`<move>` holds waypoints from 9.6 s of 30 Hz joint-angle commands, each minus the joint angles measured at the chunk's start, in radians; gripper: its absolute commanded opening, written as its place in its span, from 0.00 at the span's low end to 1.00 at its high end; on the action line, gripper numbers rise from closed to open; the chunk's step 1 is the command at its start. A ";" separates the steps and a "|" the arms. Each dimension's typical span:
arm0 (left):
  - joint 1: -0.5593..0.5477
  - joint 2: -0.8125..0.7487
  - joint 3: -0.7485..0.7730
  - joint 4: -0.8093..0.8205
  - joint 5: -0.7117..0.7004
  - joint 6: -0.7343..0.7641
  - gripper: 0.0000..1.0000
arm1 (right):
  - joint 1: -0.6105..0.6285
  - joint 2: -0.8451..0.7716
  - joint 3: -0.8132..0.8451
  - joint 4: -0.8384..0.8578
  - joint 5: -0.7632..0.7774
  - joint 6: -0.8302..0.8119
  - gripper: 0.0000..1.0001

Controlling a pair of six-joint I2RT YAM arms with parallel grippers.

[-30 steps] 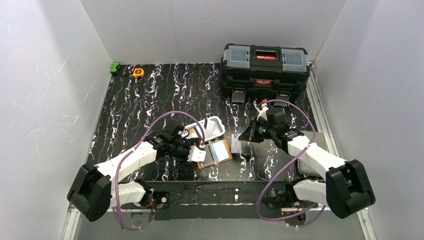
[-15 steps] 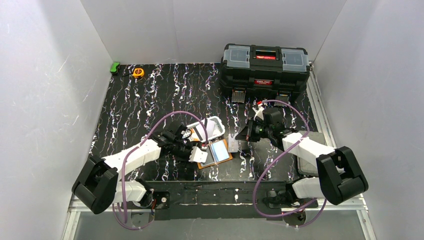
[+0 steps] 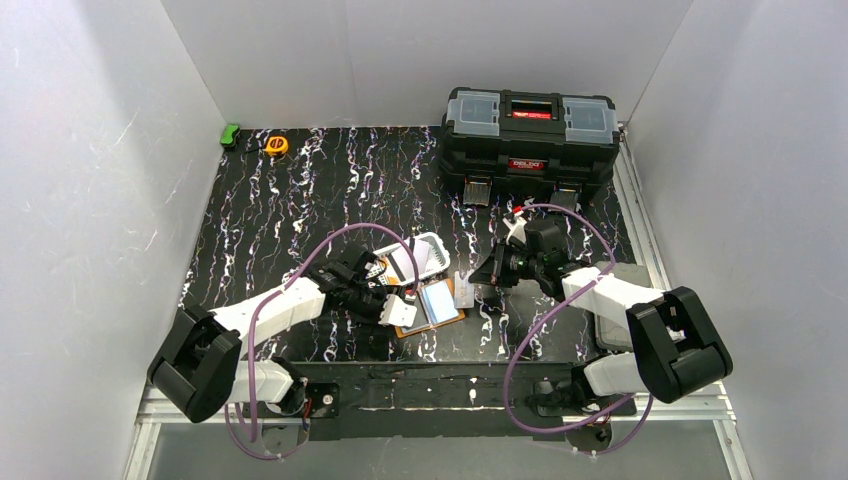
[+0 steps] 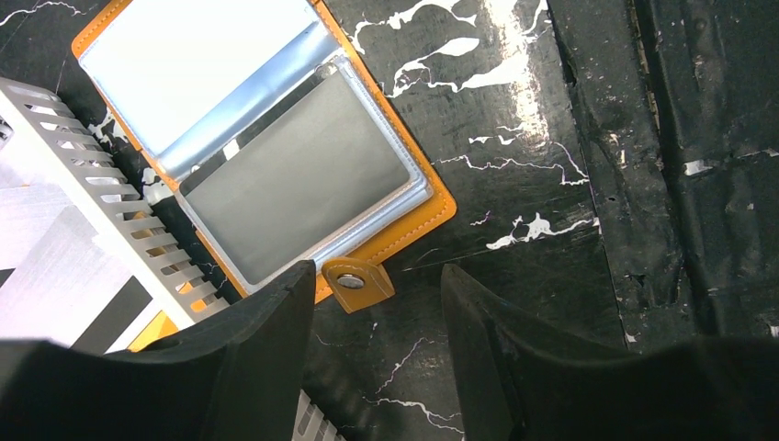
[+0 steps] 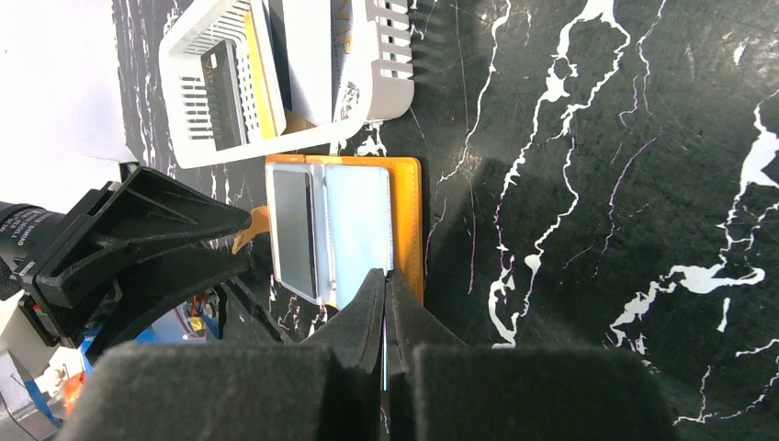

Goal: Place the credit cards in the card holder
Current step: Insert the credit card into the card holder.

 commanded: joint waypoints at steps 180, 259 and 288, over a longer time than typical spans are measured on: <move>-0.047 0.130 0.011 -0.115 -0.017 0.423 0.46 | 0.129 0.272 0.131 0.227 -0.142 0.111 0.01; -0.103 0.085 -0.011 -0.021 -0.046 0.338 0.28 | 0.317 0.388 0.316 -0.096 -0.047 -0.111 0.30; 0.008 0.003 -0.094 0.143 -0.157 0.018 0.32 | 0.446 0.340 0.431 -0.339 0.162 -0.227 0.59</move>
